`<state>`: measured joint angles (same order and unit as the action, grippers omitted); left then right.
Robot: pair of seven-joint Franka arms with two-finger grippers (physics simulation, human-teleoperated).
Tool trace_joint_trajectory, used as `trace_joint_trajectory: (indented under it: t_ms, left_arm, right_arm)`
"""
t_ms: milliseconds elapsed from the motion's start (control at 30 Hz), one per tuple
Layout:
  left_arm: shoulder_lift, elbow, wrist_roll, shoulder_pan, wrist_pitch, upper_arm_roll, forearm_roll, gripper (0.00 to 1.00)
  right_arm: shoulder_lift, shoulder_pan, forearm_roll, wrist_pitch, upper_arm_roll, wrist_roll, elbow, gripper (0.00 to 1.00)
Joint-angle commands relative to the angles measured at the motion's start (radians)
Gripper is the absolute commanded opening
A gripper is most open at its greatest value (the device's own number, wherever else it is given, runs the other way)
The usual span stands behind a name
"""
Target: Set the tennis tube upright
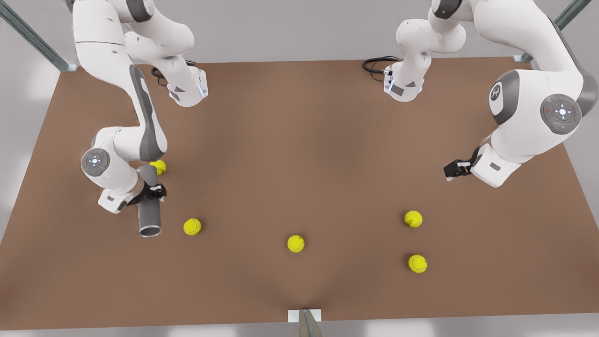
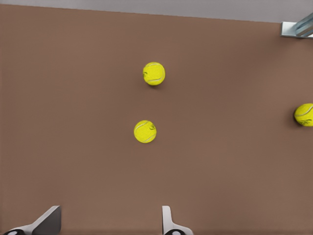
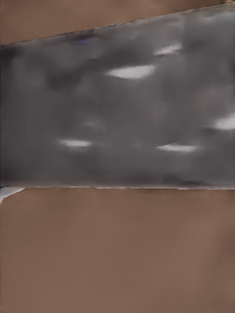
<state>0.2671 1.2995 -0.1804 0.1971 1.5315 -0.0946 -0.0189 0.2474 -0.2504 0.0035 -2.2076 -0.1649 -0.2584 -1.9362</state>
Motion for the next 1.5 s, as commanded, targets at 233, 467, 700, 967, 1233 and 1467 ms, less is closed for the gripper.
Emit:
trace_joint_trajectory:
  t_ms: [233,467,700,967,1233,1467]
  left_arm:
    - [0.003,0.000,-0.002,-0.002,-0.001,-0.002,-0.001,1.00]
    - [0.004,0.000,-0.001,-0.002,-0.001,-0.001,-0.003,1.00]
    - [0.007,0.000,0.004,-0.002,0.001,-0.001,-0.004,1.00]
    - [0.011,0.000,0.007,0.001,-0.001,0.004,-0.012,1.00]
    - [0.012,0.000,0.004,0.001,-0.001,0.006,-0.012,1.00]
    - [0.012,0.000,0.004,0.001,-0.001,0.006,-0.012,1.00]
  right_arm:
    - [0.254,-0.377,-0.261,0.072,0.111,-0.639,0.424,0.65]
    - [0.335,-0.412,-0.634,-0.020,0.317,-0.653,0.427,0.65]
    - [0.437,-0.414,-0.561,-0.047,0.315,-0.323,0.425,0.65]
    - [0.532,-0.428,-0.392,-0.058,0.309,-0.108,0.439,0.65]
    - [0.596,-0.461,-0.395,-0.080,0.288,-0.111,0.482,0.66]
    - [0.589,-0.463,-0.393,-0.101,0.285,-0.110,0.480,1.00]
